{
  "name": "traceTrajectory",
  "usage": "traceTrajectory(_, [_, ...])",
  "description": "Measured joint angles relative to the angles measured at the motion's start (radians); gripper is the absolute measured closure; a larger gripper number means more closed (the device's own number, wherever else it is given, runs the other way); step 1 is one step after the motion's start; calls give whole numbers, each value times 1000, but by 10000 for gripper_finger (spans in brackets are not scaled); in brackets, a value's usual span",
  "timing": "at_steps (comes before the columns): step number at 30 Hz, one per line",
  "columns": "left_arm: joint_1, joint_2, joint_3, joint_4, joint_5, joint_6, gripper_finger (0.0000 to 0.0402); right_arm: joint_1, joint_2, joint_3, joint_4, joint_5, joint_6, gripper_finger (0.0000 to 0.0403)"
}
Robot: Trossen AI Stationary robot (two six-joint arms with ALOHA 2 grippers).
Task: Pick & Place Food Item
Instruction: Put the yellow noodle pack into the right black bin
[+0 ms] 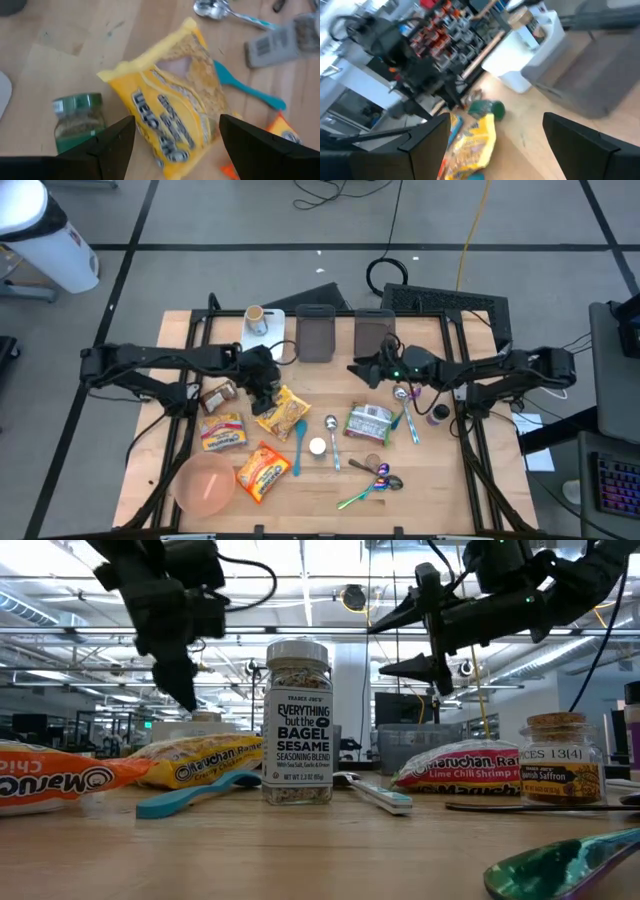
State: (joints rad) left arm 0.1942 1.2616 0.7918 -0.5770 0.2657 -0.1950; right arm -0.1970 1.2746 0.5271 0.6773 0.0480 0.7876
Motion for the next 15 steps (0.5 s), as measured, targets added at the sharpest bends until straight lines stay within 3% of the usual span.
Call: traceTrajectory(15, [100, 162, 1, 58, 25, -18, 103, 3, 71, 0, 79, -26, 4, 90])
